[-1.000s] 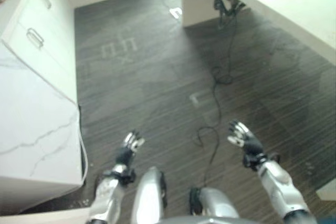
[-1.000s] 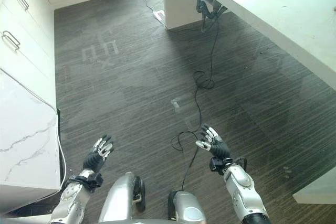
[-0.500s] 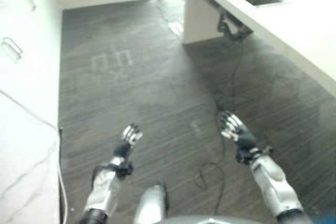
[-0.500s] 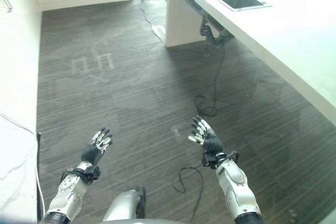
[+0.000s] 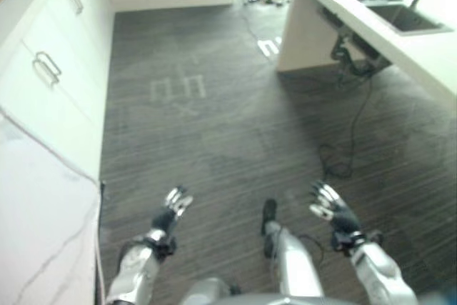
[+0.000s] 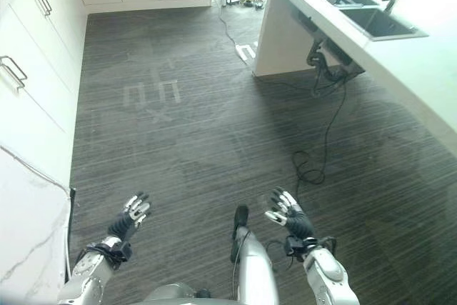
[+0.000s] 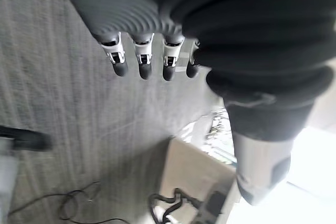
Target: Place the dishes in the dishwasher.
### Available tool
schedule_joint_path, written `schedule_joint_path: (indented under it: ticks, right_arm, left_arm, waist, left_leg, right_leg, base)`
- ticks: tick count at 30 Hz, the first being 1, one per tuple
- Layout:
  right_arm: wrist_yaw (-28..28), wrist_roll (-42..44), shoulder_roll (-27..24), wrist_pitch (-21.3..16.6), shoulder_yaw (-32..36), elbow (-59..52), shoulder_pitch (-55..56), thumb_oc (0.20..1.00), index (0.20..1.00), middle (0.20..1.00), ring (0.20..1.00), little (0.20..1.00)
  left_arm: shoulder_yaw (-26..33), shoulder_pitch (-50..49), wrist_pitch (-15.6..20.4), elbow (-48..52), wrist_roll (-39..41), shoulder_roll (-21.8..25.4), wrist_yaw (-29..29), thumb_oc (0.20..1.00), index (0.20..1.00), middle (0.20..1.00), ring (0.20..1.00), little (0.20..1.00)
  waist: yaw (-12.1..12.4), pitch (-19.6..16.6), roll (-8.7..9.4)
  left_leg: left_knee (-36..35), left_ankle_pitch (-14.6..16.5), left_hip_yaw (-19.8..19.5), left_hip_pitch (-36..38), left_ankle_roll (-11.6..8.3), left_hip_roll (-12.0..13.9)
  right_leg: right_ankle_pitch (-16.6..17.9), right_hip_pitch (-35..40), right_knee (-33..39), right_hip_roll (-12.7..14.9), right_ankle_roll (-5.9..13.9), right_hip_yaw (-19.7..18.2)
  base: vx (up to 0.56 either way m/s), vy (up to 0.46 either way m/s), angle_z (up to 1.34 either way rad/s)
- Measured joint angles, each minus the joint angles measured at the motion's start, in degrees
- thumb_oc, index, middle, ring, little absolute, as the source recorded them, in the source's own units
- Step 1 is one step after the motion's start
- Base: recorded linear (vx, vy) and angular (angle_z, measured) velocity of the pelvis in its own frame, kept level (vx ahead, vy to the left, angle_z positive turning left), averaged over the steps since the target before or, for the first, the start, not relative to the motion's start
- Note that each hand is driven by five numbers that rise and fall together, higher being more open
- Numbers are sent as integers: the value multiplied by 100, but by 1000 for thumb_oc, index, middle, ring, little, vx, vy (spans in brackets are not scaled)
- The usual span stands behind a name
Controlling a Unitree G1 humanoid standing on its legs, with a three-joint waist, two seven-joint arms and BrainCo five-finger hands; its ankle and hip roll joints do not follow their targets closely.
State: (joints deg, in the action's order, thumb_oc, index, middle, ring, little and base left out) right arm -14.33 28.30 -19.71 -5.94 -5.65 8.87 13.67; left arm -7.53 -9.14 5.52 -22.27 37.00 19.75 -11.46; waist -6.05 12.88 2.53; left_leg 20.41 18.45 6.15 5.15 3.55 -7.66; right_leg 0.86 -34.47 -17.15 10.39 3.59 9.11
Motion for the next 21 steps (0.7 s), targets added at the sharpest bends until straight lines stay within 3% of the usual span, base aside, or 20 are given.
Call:
schedule_joint_path:
  ticks: [2,3,4,5,7,9,11,12,13,14,15,16,17,18,19,20,21]
  right_arm:
    - [32,-1,-2,1,-58,-46,-11,1000,1000,1000,1000,1000]
    - [68,-1,-49,7,-62,-50,-70,1000,1000,1000,1000,1000]
    - [113,0,-98,4,-47,-57,-151,1000,1000,1000,1000,1000]
    - [148,-2,-230,11,-35,9,-350,1000,1000,1000,1000,1000]
    - [186,-2,-327,16,-42,-21,-642,1000,1000,1000,1000,1000]
    - [207,-1,-405,14,46,-56,-646,1000,1000,1000,1000,1000]
    - [227,0,-413,18,212,-64,-589,1000,1000,1000,1000,1000]
    - [186,1,-490,62,230,-95,-514,1000,1000,1000,1000,1000]
    - [134,1,-536,67,222,-103,-479,1000,1000,1000,1000,1000]
    - [87,1,-546,68,219,-108,-446,1000,1000,1000,1000,1000]
    - [51,-2,-528,78,182,-100,-442,1000,1000,1000,1000,1000]
    - [-3,-2,-458,152,205,-68,-474,1000,1000,1000,1000,1000]
    - [-34,-1,-368,163,182,-26,-545,1000,1000,1000,1000,1000]
    - [-35,2,-262,128,177,78,-613,1000,1000,1000,1000,1000]
    - [-50,0,-441,133,111,-53,-737,1000,1000,1000,1000,1000]
    - [-16,-3,-529,92,270,-75,-367,1000,1000,1000,1000,1000]
    - [-32,-17,-654,141,274,-105,-199,1000,1000,1000,1000,1000]
  left_arm:
    - [-140,42,23,49,0,-6,-11,1000,1000,1000,1000,1000]
    - [-146,44,6,85,3,-63,-15,1000,1000,1000,1000,1000]
    - [-159,36,-2,169,3,-50,-22,1000,1000,1000,1000,1000]
    - [-127,65,-13,119,3,-186,-8,1000,1000,1000,1000,1000]
    - [-153,80,-59,184,3,-253,-17,1000,1000,1000,1000,1000]
    - [-137,71,-80,387,3,-256,-21,1000,1000,1000,1000,1000]
    - [-134,110,-76,562,3,-246,-43,1000,1000,1000,1000,1000]
    - [-129,133,-80,648,4,-249,-43,1000,1000,1000,1000,1000]
    - [-106,87,-78,653,5,-259,-38,1000,1000,1000,1000,1000]
    - [-96,42,-76,644,5,-291,-26,1000,1000,1000,1000,1000]
    - [-95,-8,-67,643,4,-327,0,1000,1000,1000,1000,1000]
    - [-107,87,-65,655,3,-347,-3,1000,1000,1000,1000,1000]
    - [-43,41,-29,628,5,-306,5,1000,1000,1000,1000,1000]
    - [-99,-185,-66,534,5,-252,9,1000,1000,1000,1000,1000]
    - [-21,-401,-39,415,10,-407,-17,1000,1000,1000,1000,1000]
    - [-118,-386,-151,115,10,-521,-30,1000,1000,1000,1000,1000]
    - [-83,-348,-40,181,16,-546,-72,1000,1000,1000,1000,1000]
  waist:
    - [-44,-63,-105]
    - [-51,-133,-210]
    - [-52,-257,-139]
    - [39,-252,-269]
    - [-45,-339,-436]
    - [-139,-517,-448]
    - [-215,-534,-444]
    - [-227,-544,-440]
    - [-214,-581,-446]
    - [-192,-579,-415]
    - [-123,-569,-354]
    - [44,-403,-83]
    - [341,-195,286]
    - [439,-180,267]
    - [452,-183,-91]
    - [-4,-184,-431]
    - [-32,-149,-563]
  left_leg:
    - [-539,35,-136,543,-61,26]
    - [-934,34,-197,907,-64,122]
    - [-1027,56,-246,1149,-115,67]
    - [-676,141,-214,1116,-324,182]
    - [-178,-63,-222,1118,-583,469]
    - [210,-542,-48,1155,-842,714]
    - [360,-592,86,1080,-872,851]
    - [354,-1034,112,1000,-1010,910]
    - [386,-1328,108,1021,-1328,929]
    - [618,-1705,95,991,-1446,852]
    - [1433,-2228,19,584,-1433,830]
    - [3485,-2191,-215,-920,-1149,741]
    - [4043,-1964,-57,-2355,-734,831]
    - [2506,-1887,130,-3260,-509,1432]
    - [91,-1992,477,-3074,-670,2233]
    - [-1168,-1956,554,-2919,-693,2379]
    - [-1195,-1877,136,-3158,-780,2373]
  right_leg:
    - [-47,218,-287,-17,26,-78]
    - [-39,504,-518,-90,-14,123]
    - [-57,998,-544,-100,-204,322]
    - [405,1111,-490,-260,-787,253]
    - [-133,1273,-736,-563,-743,262]
    - [-553,1507,-930,-789,-927,284]
    - [-679,1704,-844,-879,-1048,256]
    - [-704,1861,-677,-992,-1083,221]
    - [-748,1964,-606,-1049,-1078,170]
    - [-807,2110,-599,-1087,-1132,55]
    - [-913,2197,-531,-1130,-1232,-136]
    - [-878,2423,-275,-1088,-1374,-327]
    - [-824,2836,100,-1039,-1263,-524]
    - [-869,3288,502,-1097,-666,-163]
    - [-1371,3009,-581,-1033,-775,-591]
    - [-1695,3365,-655,-1085,-644,-247]
    - [-1859,3387,-694,-1179,-611,-410]
  base:
    - [407,-230,48]
    - [356,-220,55]
    - [332,-201,25]
    - [362,-218,-8]
    - [286,-183,-35]
    - [222,-162,-26]
    - [230,-158,-18]
    - [211,-146,-33]
    - [225,-161,-42]
    - [208,-159,-52]
    - [209,-112,-47]
    - [245,1,-79]
    - [345,212,-96]
    - [434,452,-177]
    - [543,644,-121]
    - [565,683,-92]
    - [481,528,-23]
